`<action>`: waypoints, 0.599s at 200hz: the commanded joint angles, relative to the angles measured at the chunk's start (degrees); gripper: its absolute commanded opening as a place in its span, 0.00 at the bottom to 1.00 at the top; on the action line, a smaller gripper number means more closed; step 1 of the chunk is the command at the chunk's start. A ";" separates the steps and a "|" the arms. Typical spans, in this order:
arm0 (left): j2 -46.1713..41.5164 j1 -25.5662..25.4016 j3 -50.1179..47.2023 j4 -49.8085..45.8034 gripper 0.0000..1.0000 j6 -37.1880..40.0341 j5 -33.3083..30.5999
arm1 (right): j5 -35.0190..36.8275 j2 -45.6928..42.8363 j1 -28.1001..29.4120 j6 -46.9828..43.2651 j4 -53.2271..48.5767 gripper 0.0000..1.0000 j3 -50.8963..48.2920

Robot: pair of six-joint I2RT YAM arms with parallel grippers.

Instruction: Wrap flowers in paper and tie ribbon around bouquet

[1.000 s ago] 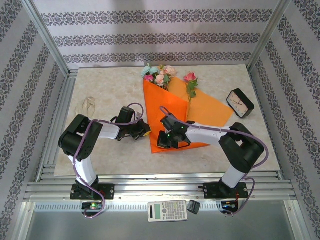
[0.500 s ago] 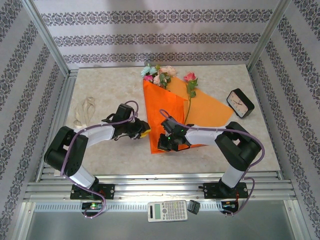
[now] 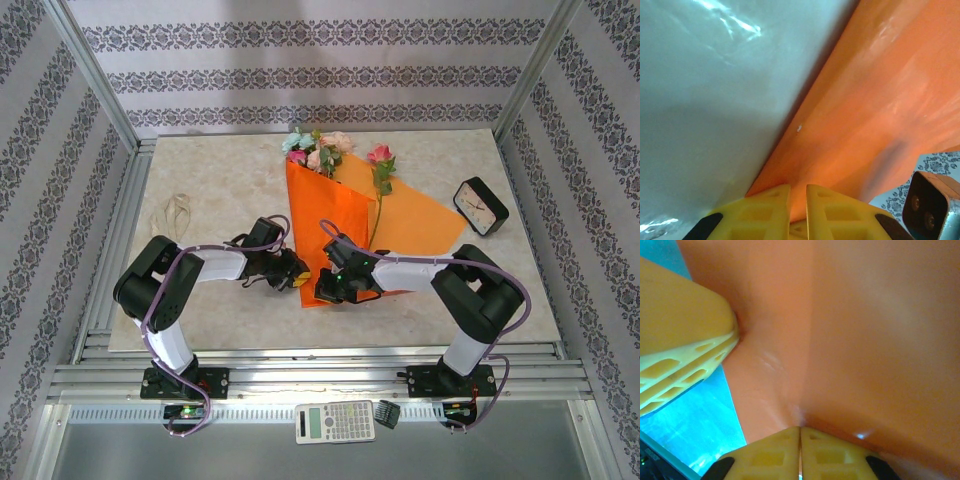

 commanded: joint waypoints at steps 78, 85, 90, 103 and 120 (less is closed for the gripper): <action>-0.42 -6.42 9.56 -7.07 0.17 2.76 1.66 | 10.82 -25.24 -12.11 -2.88 -25.76 0.46 2.27; -0.03 -6.82 9.65 -6.89 0.17 2.80 1.58 | 11.02 -28.53 -15.51 -2.47 -26.88 0.47 -0.29; 0.16 -7.06 9.64 -6.89 0.17 2.87 1.49 | 11.09 -30.89 -18.08 -2.09 -27.60 0.49 -2.16; 0.28 -7.37 9.23 -6.48 0.16 3.04 1.31 | 11.24 -36.63 -25.17 -1.20 -30.91 0.51 -6.60; 0.61 -7.39 9.06 -6.59 0.16 3.57 1.89 | 9.45 -42.89 -34.82 -1.46 -32.08 0.54 -12.25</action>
